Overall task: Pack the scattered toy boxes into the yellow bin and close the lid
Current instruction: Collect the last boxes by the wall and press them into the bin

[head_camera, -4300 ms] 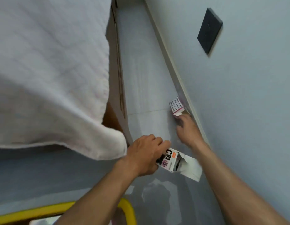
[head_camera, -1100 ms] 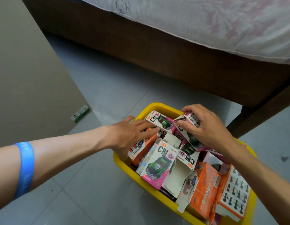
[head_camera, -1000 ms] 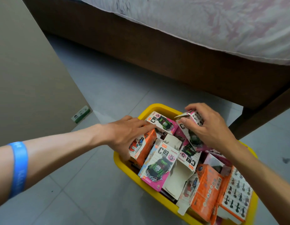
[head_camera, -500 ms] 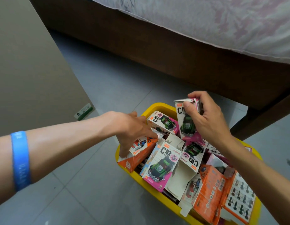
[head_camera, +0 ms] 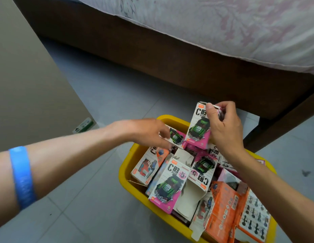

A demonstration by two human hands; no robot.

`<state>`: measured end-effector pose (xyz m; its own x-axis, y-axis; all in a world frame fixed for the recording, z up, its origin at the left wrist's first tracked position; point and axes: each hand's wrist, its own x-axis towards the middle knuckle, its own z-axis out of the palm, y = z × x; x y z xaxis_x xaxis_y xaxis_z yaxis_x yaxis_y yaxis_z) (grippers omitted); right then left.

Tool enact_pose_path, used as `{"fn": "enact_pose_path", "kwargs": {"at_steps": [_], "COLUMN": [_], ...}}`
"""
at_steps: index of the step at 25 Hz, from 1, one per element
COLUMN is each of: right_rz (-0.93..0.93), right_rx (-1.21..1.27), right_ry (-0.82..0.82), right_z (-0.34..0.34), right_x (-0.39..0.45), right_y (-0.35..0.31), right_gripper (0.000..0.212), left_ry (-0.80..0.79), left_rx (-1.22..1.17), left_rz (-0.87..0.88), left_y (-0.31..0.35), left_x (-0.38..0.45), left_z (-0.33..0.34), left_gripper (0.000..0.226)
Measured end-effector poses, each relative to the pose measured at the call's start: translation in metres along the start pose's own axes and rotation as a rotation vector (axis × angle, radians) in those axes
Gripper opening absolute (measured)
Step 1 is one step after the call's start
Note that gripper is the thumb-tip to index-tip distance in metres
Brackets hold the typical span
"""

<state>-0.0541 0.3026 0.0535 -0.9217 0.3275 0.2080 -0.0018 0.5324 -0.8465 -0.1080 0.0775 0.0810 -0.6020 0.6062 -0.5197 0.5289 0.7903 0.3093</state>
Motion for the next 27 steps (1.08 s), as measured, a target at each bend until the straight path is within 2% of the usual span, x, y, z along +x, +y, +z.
{"fn": "enact_pose_path", "kwargs": {"at_steps": [1, 2, 5, 8, 13, 15, 17, 19, 21, 22, 25, 27], "right_rz": [0.047, 0.084, 0.119, 0.125, 0.104, 0.094, 0.099, 0.130, 0.133, 0.101, -0.103, -0.290], "right_rx": [0.065, 0.117, 0.178, 0.258, 0.362, 0.335, 0.266, 0.198, 0.136, 0.078, -0.265, -0.581], "right_ry": [0.014, 0.023, 0.004, 0.000, -0.152, -0.243, -0.315, -0.339, -0.357, -0.384, -0.496, -0.538], "right_z": [-0.001, -0.003, -0.009, -0.014, -0.011, -0.009, -0.007, -0.007, -0.013, -0.017, -0.023, -0.017], "right_x": [0.000, -0.001, -0.002, -0.007, -0.016, -0.022, -0.027, -0.029, -0.027, -0.026, -0.024, -0.023], "right_y": [0.002, 0.004, 0.013, 0.019, 0.022, 0.025, 0.028, 0.031, 0.034, 0.036, 0.040, 0.044], "right_gripper": [0.044, 0.046, 0.047, 0.036, 0.053, 0.050, 0.038, 0.029, 0.028, 0.030, 0.038, 0.043], "left_ry": [0.143, 0.182, 0.076, 0.062, 0.081, 0.163, 0.243, 0.321, 0.370, 0.342, 0.229, 0.338], "left_rx": [0.067, 0.145, 0.153, 0.194, 0.086, 0.076, 0.069, -0.021, -0.187, -0.239, -0.082, -0.026], "left_rz": [0.013, 0.018, -0.030, -0.027, 0.013, 0.065, 0.162, 0.215, 0.166, 0.142, 0.170, 0.175], "left_y": [0.001, 0.003, -0.001, -0.012, -0.030, -0.028, -0.028, -0.035, -0.045, -0.048, -0.039, -0.032], "left_x": [0.007, 0.013, 0.031, 0.042, 0.030, 0.027, 0.023, 0.014, 0.005, 0.003, 0.001, 0.006], "left_z": [0.003, 0.009, 0.024, 0.016, 0.038, 0.047, 0.049, 0.041, 0.028, 0.022, 0.021, 0.039], "left_gripper": [0.055, 0.055, 0.076, 0.090, 0.062, 0.064, 0.070, 0.061, 0.053, 0.055, 0.069, 0.063]}}
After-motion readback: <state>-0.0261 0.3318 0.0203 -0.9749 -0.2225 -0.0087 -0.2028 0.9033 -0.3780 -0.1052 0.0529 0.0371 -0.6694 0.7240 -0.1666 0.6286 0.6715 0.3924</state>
